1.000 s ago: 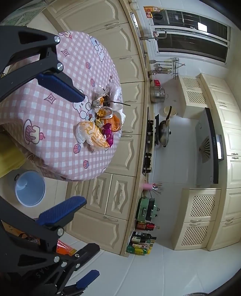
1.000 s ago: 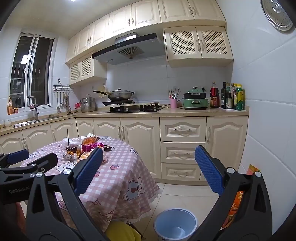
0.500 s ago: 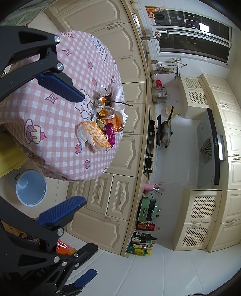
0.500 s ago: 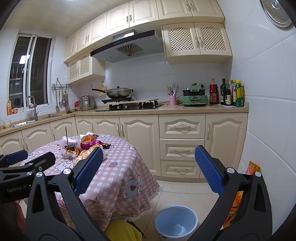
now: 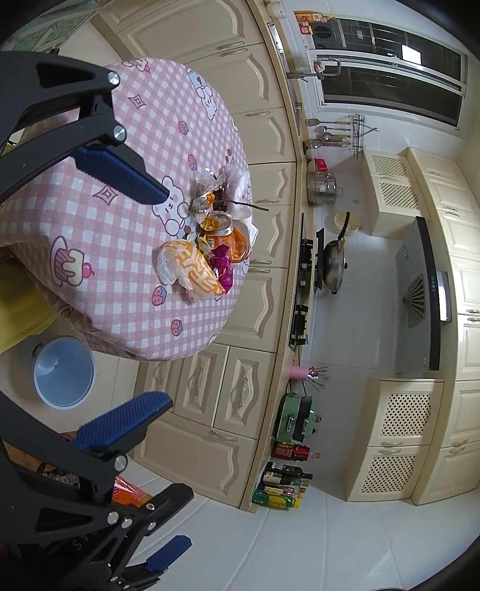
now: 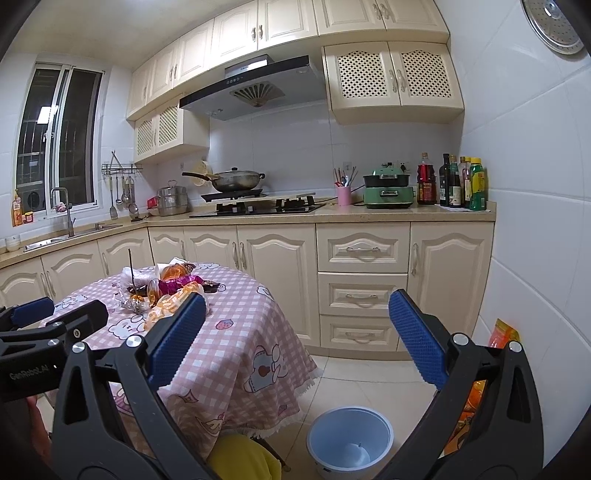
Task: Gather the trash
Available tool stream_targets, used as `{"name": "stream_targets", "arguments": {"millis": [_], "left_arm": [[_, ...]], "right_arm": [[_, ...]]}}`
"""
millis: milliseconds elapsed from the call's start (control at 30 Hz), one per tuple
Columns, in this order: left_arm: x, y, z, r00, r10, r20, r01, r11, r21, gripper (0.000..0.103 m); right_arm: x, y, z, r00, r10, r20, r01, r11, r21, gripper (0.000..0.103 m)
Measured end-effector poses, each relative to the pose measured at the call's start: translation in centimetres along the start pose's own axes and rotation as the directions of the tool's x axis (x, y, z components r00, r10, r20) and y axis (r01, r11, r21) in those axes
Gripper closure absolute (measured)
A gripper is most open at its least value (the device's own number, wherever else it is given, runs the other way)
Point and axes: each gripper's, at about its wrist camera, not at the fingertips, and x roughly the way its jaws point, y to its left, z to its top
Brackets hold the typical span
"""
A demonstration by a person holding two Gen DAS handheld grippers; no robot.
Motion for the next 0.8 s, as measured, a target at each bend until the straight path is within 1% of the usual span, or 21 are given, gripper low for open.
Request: {"name": "stream_targets", "arguments": {"millis": [433,800], "left_arm": [[0.48,0.04,0.08,1.000,-0.004,-0.016,0.003,1.000,-0.002,0.004],[0.51,0.04,0.09,1.000,0.000,-0.015,0.000,1.000,-0.005,0.004]], "right_arm": [[0.15,-0.61,0.40,0.999,-0.018,-0.030,0.019,1.000,0.018,0.005],[0.00,-0.60,0.34,1.000,-0.003,-0.025,0.004,1.000,0.017,0.005]]}}
